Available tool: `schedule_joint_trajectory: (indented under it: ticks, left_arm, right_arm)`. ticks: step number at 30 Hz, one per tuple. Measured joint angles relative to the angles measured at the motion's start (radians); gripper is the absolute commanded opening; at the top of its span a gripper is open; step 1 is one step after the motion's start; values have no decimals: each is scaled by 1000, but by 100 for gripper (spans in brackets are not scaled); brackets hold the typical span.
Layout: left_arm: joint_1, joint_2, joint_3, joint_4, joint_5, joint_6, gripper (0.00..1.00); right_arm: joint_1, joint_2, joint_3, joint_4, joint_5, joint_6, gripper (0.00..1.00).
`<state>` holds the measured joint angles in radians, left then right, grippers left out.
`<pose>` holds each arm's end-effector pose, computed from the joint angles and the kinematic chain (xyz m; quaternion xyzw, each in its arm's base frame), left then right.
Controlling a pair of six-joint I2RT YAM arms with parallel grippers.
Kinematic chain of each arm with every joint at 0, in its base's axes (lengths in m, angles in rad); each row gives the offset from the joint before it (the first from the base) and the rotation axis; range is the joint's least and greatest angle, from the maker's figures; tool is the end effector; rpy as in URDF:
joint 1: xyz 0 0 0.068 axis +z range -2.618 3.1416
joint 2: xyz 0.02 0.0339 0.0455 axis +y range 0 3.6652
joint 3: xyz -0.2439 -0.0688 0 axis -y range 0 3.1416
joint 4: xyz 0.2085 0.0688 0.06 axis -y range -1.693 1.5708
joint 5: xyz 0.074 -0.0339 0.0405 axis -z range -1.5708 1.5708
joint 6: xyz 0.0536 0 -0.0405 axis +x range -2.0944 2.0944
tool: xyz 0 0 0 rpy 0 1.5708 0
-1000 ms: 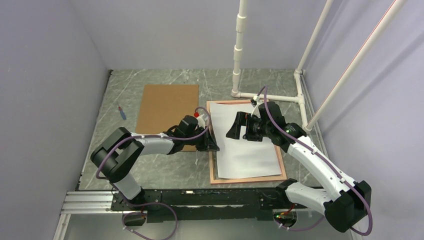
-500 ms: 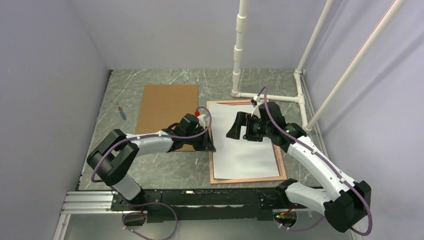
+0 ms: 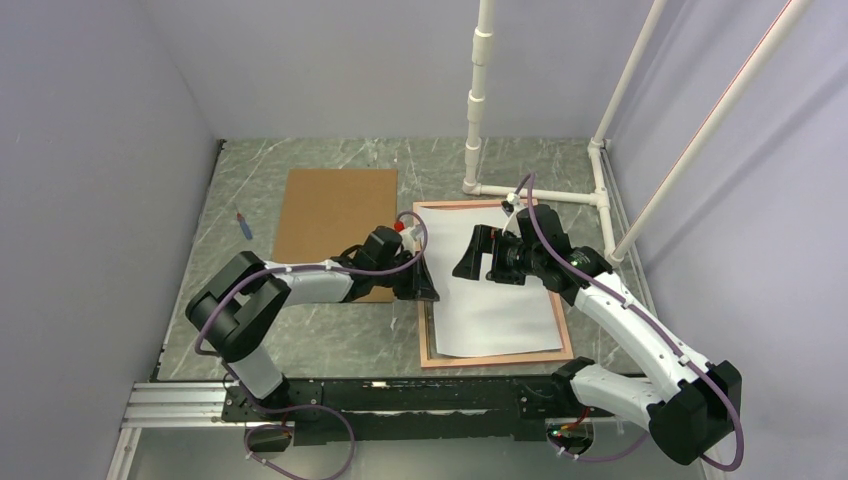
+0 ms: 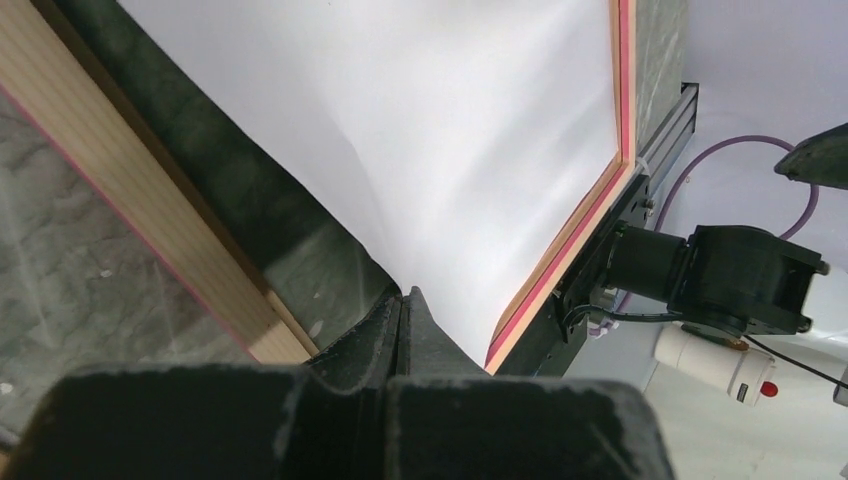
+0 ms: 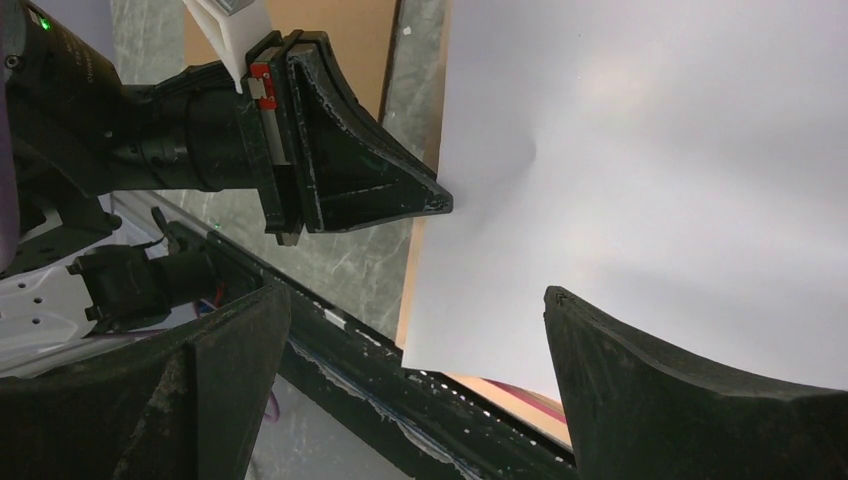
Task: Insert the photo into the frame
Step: Turn over the photo from the photo frame.
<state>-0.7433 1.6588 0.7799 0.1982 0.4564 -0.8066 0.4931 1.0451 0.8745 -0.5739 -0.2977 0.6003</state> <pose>0.2163 -0.2309 0.1573 0.0695 0.8818 -0.4393 0.1567 0.1735 0.1111 0.2633 -0.0109 0.9076 0.3224 0.2686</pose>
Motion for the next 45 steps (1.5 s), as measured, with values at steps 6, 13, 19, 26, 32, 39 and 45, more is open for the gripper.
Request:
schedule_joint_trajectory:
  ticks: [6,13,19,26,32,39,45]
  left_arm:
    - [-23,6,13,-6,-7,14,0]
    - [-55,8,60,-34,-27,48,0]
    - [-57,32,64,-34,-25,64,0]
    - [-61,13,56,-46,-40,115,0]
    - [-62,-6,55,-93,-93,141,0]
    - [-61,-15,56,-146,-138,185,0]
    - [-61,-26,56,-154,-144,193,0]
  right_arm:
    - [0,0,-4,0,0,4,99]
    - [0,0,-6,1,0,6,99]
    - [0,0,-19,6,-1,13,99]
    - [0,0,-19,8,-1,14,99]
    - [0,0,-22,19,-12,21,99]
    - [0,0,-32,26,-18,24,99]
    - [0,0,-34,28,-19,25,99]
